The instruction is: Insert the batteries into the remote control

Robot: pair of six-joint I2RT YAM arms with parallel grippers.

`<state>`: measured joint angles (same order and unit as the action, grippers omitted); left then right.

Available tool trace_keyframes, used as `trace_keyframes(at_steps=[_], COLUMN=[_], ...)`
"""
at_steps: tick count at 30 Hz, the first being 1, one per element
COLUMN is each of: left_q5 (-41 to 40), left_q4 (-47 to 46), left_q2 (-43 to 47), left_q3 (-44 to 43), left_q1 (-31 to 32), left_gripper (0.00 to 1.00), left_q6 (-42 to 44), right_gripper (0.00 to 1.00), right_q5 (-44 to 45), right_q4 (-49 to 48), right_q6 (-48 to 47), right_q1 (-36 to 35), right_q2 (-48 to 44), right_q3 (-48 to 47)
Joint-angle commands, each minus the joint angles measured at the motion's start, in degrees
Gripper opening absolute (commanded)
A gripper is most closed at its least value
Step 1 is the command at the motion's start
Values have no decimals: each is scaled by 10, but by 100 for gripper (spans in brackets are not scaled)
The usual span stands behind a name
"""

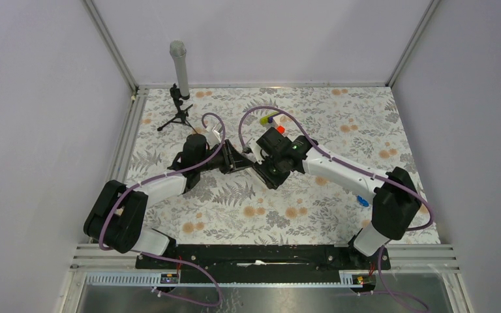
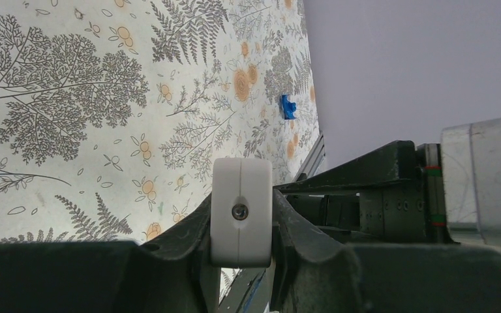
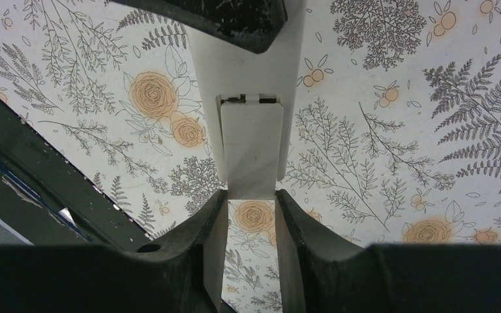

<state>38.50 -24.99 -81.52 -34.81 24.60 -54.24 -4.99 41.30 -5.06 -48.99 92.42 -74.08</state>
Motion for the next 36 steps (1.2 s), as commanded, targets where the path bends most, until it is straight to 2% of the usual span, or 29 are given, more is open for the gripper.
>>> trace_keyframes(at_steps=[1,18,36], left_q5=[21,29,71], left_q4=[-28,5,17], left_q2=[-1,-11,-9], left_q3=[-26,-44,-50], left_q1=[3,3,1], left_gripper=[0,0,0], left_q6=[-6,-8,-16], right_gripper=[30,33,29], right_q5=[10,25,39], right_q4=[-5,-27,-53], right_q6=[4,11,47], right_q1=[-3,-3,-2], right_q2=[11,8,12], right_q3=[-25,-17,-17])
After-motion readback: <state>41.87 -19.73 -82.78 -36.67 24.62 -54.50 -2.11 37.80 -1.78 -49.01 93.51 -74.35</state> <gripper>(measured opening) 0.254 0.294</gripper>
